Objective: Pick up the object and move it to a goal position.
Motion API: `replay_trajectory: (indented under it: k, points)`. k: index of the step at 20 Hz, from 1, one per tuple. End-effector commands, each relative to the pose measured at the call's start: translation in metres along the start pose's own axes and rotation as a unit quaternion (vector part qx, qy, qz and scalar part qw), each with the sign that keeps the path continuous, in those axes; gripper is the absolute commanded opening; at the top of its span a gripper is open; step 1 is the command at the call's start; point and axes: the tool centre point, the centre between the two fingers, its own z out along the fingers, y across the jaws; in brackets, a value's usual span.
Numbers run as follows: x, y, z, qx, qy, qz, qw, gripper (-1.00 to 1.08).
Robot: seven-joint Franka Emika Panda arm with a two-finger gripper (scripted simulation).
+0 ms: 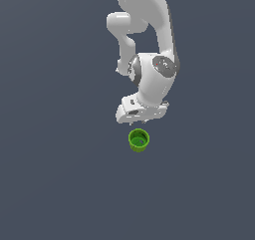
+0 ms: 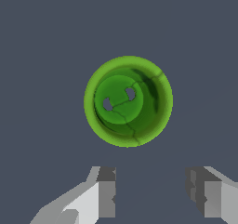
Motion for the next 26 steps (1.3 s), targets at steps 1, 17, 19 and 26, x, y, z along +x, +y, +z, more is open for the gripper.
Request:
replay_trajectory:
  k: [1,17,19,26]
  points:
    - [0.002,-0.007,0.005,-0.025,-0.003,-0.030,0.9992,0.28]
    - [0.017,-0.045,0.028,-0.160,-0.009,-0.194,0.9679,0.28]
    - [0.018,-0.047,0.029,-0.168,-0.009,-0.204,0.9645,0.28]
    - [0.020,-0.051,0.031,-0.181,-0.008,-0.219,0.9587,0.28]
